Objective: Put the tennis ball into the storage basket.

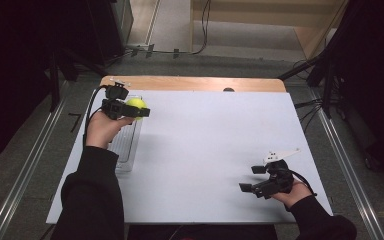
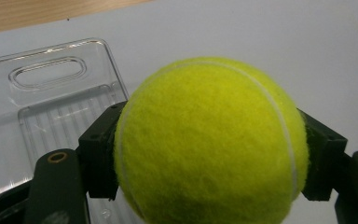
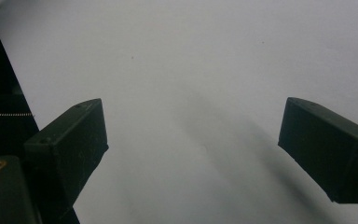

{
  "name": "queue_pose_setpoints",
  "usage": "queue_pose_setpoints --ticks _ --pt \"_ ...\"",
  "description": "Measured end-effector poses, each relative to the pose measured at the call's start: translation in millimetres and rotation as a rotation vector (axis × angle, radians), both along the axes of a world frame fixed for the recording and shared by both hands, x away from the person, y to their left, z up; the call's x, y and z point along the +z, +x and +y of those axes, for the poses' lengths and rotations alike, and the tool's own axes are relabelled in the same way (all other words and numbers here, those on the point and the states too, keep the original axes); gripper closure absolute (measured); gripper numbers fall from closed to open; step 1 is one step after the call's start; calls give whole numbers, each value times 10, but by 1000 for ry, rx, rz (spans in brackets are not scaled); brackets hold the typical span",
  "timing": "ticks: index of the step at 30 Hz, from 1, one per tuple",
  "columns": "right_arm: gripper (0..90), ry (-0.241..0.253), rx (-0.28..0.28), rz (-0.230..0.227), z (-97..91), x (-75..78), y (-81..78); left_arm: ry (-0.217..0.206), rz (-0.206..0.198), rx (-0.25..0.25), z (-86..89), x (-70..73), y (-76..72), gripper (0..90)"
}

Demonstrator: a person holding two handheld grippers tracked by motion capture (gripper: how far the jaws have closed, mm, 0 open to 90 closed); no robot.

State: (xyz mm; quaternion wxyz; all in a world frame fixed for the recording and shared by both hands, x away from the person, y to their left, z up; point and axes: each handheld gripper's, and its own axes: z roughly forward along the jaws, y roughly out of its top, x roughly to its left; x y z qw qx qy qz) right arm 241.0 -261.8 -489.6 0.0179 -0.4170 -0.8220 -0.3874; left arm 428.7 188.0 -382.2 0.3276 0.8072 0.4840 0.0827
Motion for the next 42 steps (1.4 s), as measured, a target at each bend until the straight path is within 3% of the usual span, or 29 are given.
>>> queue_pose_setpoints --ticks 26,42 --pt "62 -5 8 3 16 -3 18 17 -14 103 267 -25 1 260" --pt "62 -5 9 1 18 -4 17 5 -23 162 389 -73 16 259"
